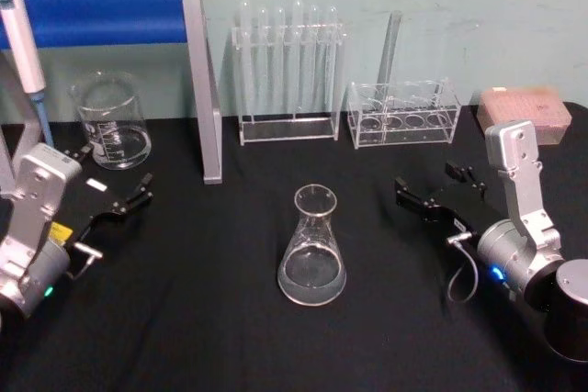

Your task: Grasp the erlenmeyer flask with one hand, shake it three times, then place it back.

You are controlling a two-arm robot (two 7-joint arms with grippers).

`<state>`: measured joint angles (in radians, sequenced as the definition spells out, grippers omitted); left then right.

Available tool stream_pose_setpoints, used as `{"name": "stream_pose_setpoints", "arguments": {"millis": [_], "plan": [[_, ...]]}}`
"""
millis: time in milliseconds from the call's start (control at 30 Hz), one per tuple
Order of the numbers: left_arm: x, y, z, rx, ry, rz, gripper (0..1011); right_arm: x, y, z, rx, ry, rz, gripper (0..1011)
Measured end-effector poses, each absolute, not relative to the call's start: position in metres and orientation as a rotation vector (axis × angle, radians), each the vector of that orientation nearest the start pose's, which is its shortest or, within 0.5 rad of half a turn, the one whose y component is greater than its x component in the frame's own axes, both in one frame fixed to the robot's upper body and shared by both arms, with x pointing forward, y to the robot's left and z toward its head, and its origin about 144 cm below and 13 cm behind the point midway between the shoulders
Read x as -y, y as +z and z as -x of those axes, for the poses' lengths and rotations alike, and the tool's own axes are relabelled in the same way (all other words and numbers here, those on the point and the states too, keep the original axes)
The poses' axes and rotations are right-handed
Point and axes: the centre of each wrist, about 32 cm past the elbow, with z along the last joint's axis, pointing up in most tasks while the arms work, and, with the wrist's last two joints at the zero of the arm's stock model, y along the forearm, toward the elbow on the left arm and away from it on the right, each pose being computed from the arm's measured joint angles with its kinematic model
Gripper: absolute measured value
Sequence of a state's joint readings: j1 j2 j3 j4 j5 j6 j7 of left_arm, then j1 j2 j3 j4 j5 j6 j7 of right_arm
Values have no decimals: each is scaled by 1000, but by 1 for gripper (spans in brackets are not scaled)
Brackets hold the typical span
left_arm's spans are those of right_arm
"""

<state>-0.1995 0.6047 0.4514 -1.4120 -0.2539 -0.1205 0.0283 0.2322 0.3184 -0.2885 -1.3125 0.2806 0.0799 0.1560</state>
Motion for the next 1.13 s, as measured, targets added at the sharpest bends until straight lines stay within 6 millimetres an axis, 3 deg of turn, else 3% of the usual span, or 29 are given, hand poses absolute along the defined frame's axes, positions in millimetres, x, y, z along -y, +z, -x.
{"name": "stream_pose_setpoints", "arguments": {"millis": [1133], "plan": [[-310,1140,-489,285,1248,-304,1001,261,1131,-515,-72,-1226,208,1000]]}}
